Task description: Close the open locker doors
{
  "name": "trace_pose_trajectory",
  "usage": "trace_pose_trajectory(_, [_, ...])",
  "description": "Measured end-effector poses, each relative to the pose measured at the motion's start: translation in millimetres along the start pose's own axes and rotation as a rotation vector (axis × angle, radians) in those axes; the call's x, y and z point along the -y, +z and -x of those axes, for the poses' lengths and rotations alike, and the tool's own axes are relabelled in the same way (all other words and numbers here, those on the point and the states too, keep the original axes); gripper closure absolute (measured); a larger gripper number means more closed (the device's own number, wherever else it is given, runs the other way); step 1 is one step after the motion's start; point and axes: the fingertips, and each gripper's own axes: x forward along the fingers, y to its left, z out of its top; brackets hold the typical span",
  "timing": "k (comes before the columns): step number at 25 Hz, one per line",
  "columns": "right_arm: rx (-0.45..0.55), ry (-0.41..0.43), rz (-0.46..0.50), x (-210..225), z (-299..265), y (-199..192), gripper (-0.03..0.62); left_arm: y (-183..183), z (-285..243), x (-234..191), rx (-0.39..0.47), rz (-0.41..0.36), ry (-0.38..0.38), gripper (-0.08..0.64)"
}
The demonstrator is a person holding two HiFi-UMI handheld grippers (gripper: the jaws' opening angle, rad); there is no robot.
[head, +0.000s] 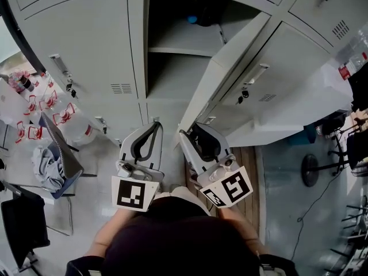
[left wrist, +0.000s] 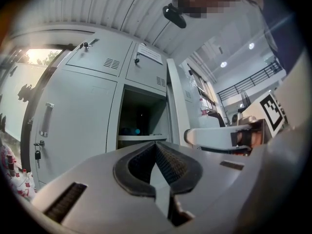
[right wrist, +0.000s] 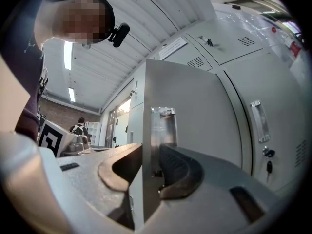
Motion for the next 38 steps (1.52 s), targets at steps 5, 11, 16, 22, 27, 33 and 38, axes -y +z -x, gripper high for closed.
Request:
trace_pose_trajectory(5, [0.002, -0.033, 0.005, -1.7, -11.4, -1.4, 0.480, -3.8, -0.2, -9.6, -0.003, 0.013, -0.024, 0.558])
trace_pose_trajectory(11, [-0.002, -0.058, 0.012, -2.4, -23.2, -3.5, 0.480, -5.1, -2.3, -21.7, -0.001, 0.025, -0.031, 0.557])
trace_pose_trajectory(16, [-0.001, -0.078, 0.016, -2.2, -32.6, -4.7, 0.482, -4.1, -3.5, -28.8, 0.005, 0.028, -0.031, 0.557])
trace_pose_trajectory(22, [-0.005, -0.097, 0.018, -2.0, -45.4, -6.7, 0.483, -7.1, -2.7, -37.5, 0.001, 0.032, -0.021, 0.558])
trace_pose_trajectory(27, [-0.007, -0.103, 0.020, -1.2, -54.4, -7.8, 0.483, -8.3, -2.9, -45.8, -0.001, 0.040, -0.007, 0.557])
trace_pose_trajectory(33, [-0.008, -0.109, 0.021, -0.8, -62.4, -9.1, 0.483, -9.3, -4.1, -51.6, 0.005, 0.045, -0.001, 0.557])
trace_pose_trajectory(38, [-0.007, -0.111, 0.016, 0.4, -69.1, -10.2, 0.485, -10.4, -6.1, -56.3, 0.000, 0.047, 0.001, 0.557])
